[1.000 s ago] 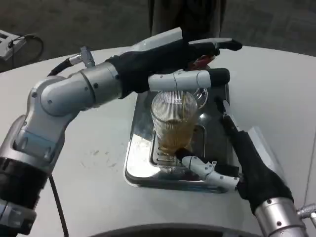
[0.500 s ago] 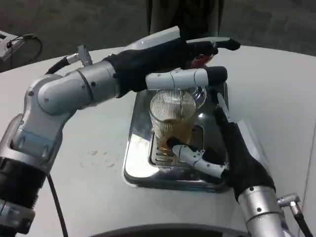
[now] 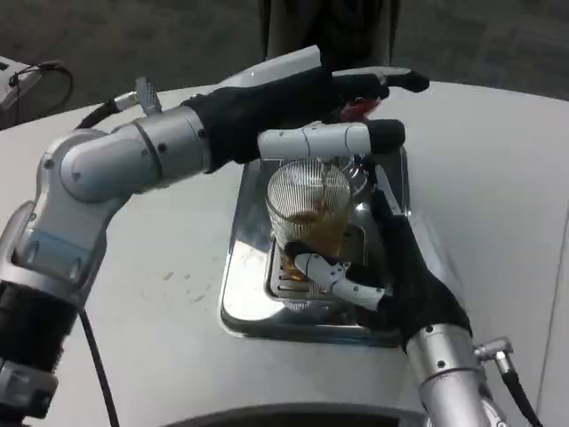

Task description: Grasp the cup under the faucet to collect the drink, then remove the cup.

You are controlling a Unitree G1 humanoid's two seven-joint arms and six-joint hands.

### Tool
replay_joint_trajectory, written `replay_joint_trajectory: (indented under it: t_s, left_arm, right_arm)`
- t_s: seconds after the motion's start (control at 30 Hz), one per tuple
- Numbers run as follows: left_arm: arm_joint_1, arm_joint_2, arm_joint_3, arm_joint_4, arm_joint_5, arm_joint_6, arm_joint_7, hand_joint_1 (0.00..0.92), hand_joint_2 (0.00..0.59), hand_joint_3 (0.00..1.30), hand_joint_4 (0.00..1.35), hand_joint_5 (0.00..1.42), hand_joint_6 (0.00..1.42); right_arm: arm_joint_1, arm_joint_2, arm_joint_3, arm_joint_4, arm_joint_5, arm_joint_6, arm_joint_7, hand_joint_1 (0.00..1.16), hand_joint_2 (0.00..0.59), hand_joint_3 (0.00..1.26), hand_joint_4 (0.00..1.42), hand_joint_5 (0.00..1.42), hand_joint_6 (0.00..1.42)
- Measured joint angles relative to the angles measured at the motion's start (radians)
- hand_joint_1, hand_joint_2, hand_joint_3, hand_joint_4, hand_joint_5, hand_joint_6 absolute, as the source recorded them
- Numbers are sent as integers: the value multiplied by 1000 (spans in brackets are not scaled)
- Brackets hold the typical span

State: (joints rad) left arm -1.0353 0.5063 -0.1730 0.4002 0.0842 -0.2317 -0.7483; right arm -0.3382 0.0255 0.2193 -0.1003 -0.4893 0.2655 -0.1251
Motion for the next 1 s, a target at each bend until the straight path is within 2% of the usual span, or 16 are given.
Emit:
replay_joint_trajectory:
  t_s: [0.43, 1.0]
  left_arm:
    - [-6, 24, 5, -7, -2, -1, -20, 0, 0, 143, 21, 41, 60]
    - [-32, 29, 5, 36, -1, -31, -32, 0, 0, 146, 24, 49, 60]
  right_arm:
    - [-84, 42, 1, 116, 6, -1, -51, 705, 217, 0, 0, 16, 0]
    - [-135, 65, -7, 217, 34, -5, -108, 686, 216, 0, 0, 17, 0]
